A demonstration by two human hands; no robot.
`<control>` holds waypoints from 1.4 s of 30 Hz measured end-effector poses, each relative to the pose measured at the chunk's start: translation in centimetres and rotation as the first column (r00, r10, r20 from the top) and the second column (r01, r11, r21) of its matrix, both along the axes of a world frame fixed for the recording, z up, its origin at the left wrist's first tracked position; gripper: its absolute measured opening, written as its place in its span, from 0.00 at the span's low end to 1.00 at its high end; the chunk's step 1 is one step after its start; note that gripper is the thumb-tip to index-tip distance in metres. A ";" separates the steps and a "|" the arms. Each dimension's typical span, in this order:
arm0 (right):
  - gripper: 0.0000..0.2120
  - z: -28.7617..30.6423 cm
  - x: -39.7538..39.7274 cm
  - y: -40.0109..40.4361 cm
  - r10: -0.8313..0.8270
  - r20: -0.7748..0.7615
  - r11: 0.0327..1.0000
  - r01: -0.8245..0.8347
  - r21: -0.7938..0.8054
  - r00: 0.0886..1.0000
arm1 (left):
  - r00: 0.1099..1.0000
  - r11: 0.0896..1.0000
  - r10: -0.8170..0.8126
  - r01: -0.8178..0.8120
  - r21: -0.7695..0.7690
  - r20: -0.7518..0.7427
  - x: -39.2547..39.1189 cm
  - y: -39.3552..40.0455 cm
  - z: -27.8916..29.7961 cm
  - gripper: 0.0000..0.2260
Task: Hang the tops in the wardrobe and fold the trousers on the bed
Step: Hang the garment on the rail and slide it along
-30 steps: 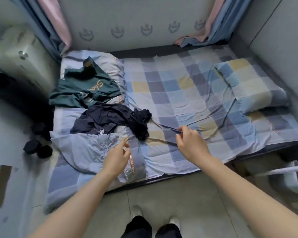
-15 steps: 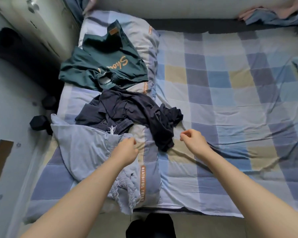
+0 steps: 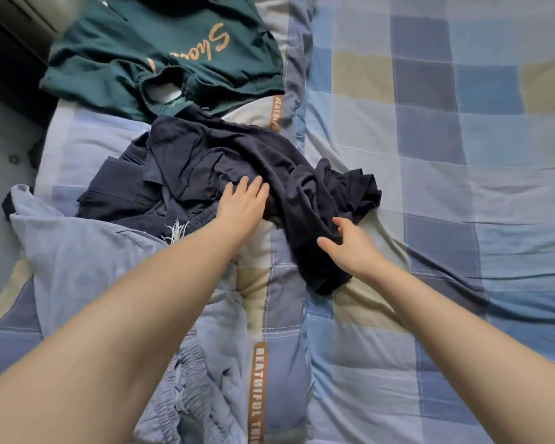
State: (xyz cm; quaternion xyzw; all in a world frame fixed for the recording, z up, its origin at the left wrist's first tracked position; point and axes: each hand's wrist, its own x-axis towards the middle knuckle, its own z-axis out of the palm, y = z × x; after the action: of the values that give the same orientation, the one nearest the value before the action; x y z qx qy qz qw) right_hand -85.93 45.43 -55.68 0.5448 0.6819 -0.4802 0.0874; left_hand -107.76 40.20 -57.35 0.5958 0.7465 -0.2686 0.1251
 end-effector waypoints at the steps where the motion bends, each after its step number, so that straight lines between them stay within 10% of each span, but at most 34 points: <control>1: 0.30 -1.2 -0.1 0.0 0.049 0.032 0.999 -0.050 0.016 0.998 | 1.000 1.000 0.016 -0.015 -0.012 0.010 -0.5 0.4 -0.8 0.30; 6: 0.05 -3.8 -0.2 -1.0 0.061 0.049 0.993 -0.065 0.098 0.997 | 0.995 0.991 -0.103 0.104 0.082 -0.015 -0.6 0.9 -2.4 0.16; 12: 0.10 -1.2 1.0 -2.4 -0.367 -0.097 0.927 0.372 0.045 0.925 | 0.971 0.959 0.031 -0.096 0.267 0.239 -0.7 0.0 -1.1 0.06; 21: 0.13 11.1 3.3 -3.9 -0.395 -0.365 0.916 0.394 -0.081 0.843 | 0.676 0.881 0.090 -0.396 0.257 0.732 2.5 -5.7 9.6 0.14; 30: 0.16 28.4 6.9 -8.1 -0.609 -0.529 0.737 0.669 -0.100 0.591 | 0.243 0.472 0.133 -0.868 0.154 0.961 4.4 -11.5 26.0 0.12; 34: 0.17 36.2 7.9 -12.2 -0.687 -0.573 0.658 0.718 -0.227 0.448 | 0.254 0.644 0.194 -0.761 0.072 0.948 5.6 -13.7 32.7 0.09; 38: 0.26 43.5 8.3 -17.5 -0.614 -0.676 0.689 0.695 -0.206 0.408 | -0.121 0.872 0.253 -0.402 -0.281 0.960 8.5 -16.8 39.8 0.16; 42: 0.16 48.7 8.9 -21.9 -0.563 -0.750 0.672 0.720 -0.172 0.347 | -0.105 0.977 0.138 -0.147 -0.153 0.985 15.4 -19.8 44.4 0.29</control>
State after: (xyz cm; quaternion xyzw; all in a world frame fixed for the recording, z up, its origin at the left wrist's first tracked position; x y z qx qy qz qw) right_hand -77.00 23.51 -6.97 0.5219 0.4229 -0.5869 -0.4519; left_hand -92.41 20.40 -12.95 0.5169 0.4718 0.2741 0.6596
